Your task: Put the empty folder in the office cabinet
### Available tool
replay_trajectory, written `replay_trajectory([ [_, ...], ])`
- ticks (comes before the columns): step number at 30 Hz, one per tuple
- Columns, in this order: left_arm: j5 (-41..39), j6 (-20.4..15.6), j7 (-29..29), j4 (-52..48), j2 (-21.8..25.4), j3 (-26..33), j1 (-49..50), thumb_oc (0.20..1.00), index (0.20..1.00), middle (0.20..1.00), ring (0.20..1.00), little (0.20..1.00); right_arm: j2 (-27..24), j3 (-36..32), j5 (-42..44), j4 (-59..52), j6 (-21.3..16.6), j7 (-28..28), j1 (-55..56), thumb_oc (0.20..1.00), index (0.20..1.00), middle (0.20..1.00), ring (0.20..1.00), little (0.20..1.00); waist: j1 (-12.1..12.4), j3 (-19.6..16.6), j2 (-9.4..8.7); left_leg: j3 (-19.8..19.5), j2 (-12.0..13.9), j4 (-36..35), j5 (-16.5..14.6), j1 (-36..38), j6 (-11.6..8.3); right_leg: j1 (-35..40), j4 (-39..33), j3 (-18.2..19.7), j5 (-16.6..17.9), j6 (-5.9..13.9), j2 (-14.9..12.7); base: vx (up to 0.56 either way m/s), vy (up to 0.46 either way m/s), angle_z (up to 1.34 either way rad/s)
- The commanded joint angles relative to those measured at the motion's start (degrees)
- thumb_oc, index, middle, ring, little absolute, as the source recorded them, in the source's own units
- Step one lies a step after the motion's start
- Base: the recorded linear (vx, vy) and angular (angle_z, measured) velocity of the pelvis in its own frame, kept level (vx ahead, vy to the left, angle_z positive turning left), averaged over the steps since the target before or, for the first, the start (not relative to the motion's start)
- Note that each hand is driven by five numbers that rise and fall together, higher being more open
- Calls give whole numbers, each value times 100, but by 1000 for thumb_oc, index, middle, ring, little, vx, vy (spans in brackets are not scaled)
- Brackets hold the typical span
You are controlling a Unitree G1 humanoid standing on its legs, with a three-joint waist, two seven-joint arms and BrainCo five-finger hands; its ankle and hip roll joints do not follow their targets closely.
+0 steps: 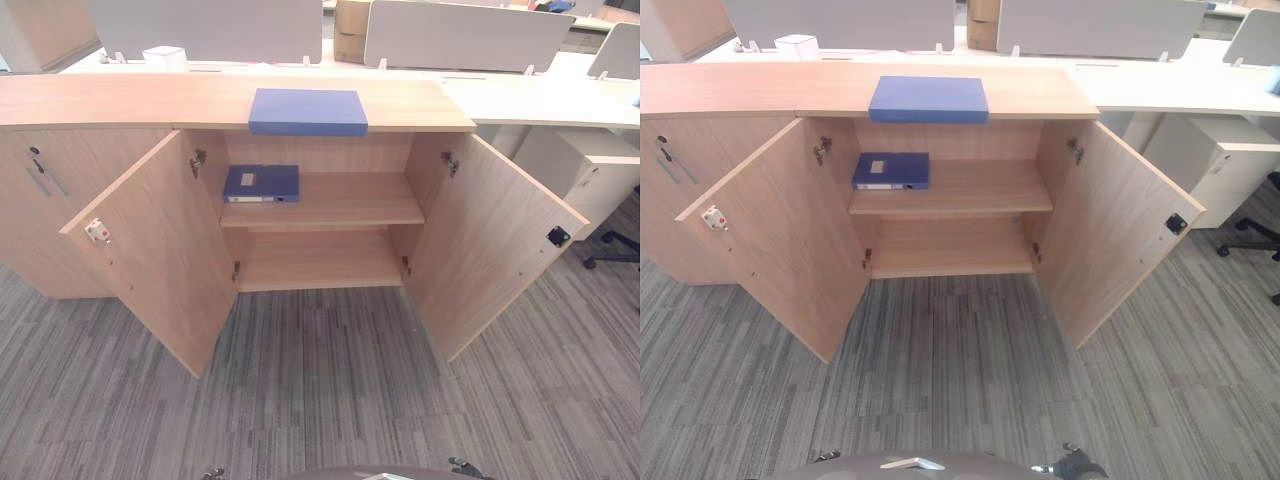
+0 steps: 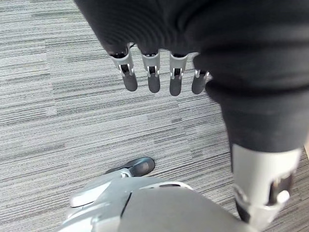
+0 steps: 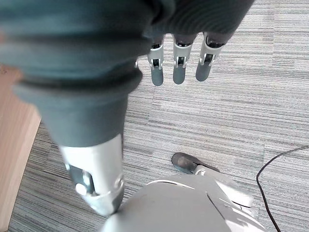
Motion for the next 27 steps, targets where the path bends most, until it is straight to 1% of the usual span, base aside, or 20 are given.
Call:
replay_trajectory([
  [1, -133, -45, 22, 481, -94, 22, -289, 1000, 1000, 1000, 1000, 1000, -119, 258, -94, 178, -26, -6, -198, 1000, 1000, 1000, 1000, 1000, 2, -16, 138, 137, 247, -56, -207, 88, -386, 255, 33, -53, -302, 365, -34, 0, 0, 0],
  [13, -292, -51, 48, 436, -31, 99, -281, 1000, 1000, 1000, 1000, 1000, -179, 314, -147, 63, -33, -3, -230, 1000, 1000, 1000, 1000, 1000, 18, 97, 148, 108, 325, -56, -147, 43, -449, 191, 51, -92, -336, 345, 12, -8, -34, 0],
  [14, -377, -67, 69, 375, -4, 75, -328, 1000, 1000, 1000, 1000, 1000, -210, 347, -142, -17, -52, -21, -326, 1000, 1000, 1000, 1000, 1000, 30, 271, 140, 141, 444, 341, -137, -194, -511, 117, 128, -36, -374, 308, 25, -160, -114, 4],
  [15, -407, -56, 67, 329, 23, 54, -372, 1000, 1000, 1000, 1000, 1000, -237, 376, -155, -70, -60, -28, -376, 1000, 1000, 1000, 1000, 1000, 60, 417, 89, 159, 523, 964, -208, -563, -579, 87, 183, 18, -421, 252, 19, -244, -176, 2],
  [16, -496, -48, 80, 270, 55, 28, -433, 1000, 1000, 1000, 1000, 1000, -256, 406, -130, -130, -74, -43, -430, 1000, 1000, 1000, 1000, 1000, 87, 571, 42, 103, 639, 1874, -194, -1163, -634, 20, 277, 39, -451, 153, 23, -216, -207, -7],
  [17, -579, -55, 112, 165, 85, -18, -524, 1000, 1000, 1000, 1000, 1000, -303, 393, -92, -180, -73, -50, -460, 1000, 1000, 1000, 1000, 1000, 159, 744, 1, 44, 669, 2546, 114, -1617, -681, 46, 301, 23, -465, 90, 5, -170, -210, -5],
  [18, -591, -61, 160, 120, 98, -73, -559, 1000, 1000, 1000, 1000, 1000, -354, 367, -62, -180, -60, -79, -485, 1000, 1000, 1000, 1000, 1000, 170, 847, -4, -98, 715, 3060, 311, -2069, -692, 18, 337, -43, -480, 43, 22, -44, -144, 15],
  [19, -619, -85, 171, 109, 101, -89, -561, 1000, 1000, 1000, 1000, 1000, -406, 317, -9, -186, -85, -136, -507, 1000, 1000, 1000, 1000, 1000, 187, 886, -8, 4, 765, 2954, 349, -2357, -619, 49, 314, -84, -539, 53, -6, 4, -62, 23],
  [20, -619, -85, 171, 109, 101, -89, -561, 1000, 1000, 1000, 1000, 1000, -406, 317, -9, -186, -85, -136, -507, 1000, 1000, 1000, 1000, 1000, 187, 886, -8, 4, 765, 2954, 349, -2357, -619, 49, 314, -84, -539, 53, -6, 248, 63, 7],
  [21, -552, -93, 117, 195, 78, -49, -449, 1000, 1000, 1000, 1000, 1000, -414, 288, 68, -213, -83, -116, -478, 1000, 1000, 1000, 1000, 1000, 292, 811, 86, 152, 909, 2197, 554, -2570, -562, 193, 264, -33, -660, 83, 74, 206, 74, -12],
  [22, -552, -93, 117, 195, 78, -49, -449, 1000, 1000, 1000, 1000, 1000, -414, 288, 68, -213, -83, -116, -478, 1000, 1000, 1000, 1000, 1000, 292, 811, 86, 152, 909, 2197, 554, -2570, -562, 193, 264, -33, -660, 83, 74, 329, 125, -2],
  [23, -471, -100, 113, 246, 52, -83, -369, 1000, 1000, 1000, 1000, 1000, -439, 289, 105, -236, -94, -105, -483, 1000, 1000, 1000, 1000, 1000, 407, 847, 163, 167, 921, 1714, 934, -2704, -593, 296, 275, 35, -756, 49, 140, 276, 120, 23],
  [24, -380, -94, 105, 272, 48, -109, -336, 1000, 1000, 1000, 1000, 1000, -502, 276, 163, -285, -131, -102, -502, 1000, 1000, 1000, 1000, 1000, 497, 910, 237, 163, 945, 966, 1218, -2819, -661, 444, 274, 114, -887, 33, 155, 401, 155, -1],
  [25, -306, -90, 106, 306, 68, -93, -330, 1000, 1000, 1000, 1000, 1000, -529, 262, 180, -296, -129, -98, -515, 1000, 1000, 1000, 1000, 1000, 555, 944, 265, 225, 993, 387, 1399, -2877, -728, 572, 278, 156, -998, 36, 154, 498, 182, -42],
  [26, -123, -97, 130, 377, 75, -51, -246, 1000, 1000, 1000, 1000, 1000, -587, 200, 140, -291, -160, -137, -528, 1000, 1000, 1000, 1000, 1000, 611, 966, 290, 505, 1134, -14, 1474, -3174, -795, 838, 240, 192, -1173, 64, 145, 345, 113, -55],
  [27, -123, -97, 130, 377, 75, -51, -246, 1000, 1000, 1000, 1000, 1000, -587, 200, 140, -291, -160, -137, -528, 1000, 1000, 1000, 1000, 1000, 611, 966, 290, 505, 1134, -14, 1474, -3174, -795, 838, 240, 192, -1173, 64, 145, 350, 128, -22],
])
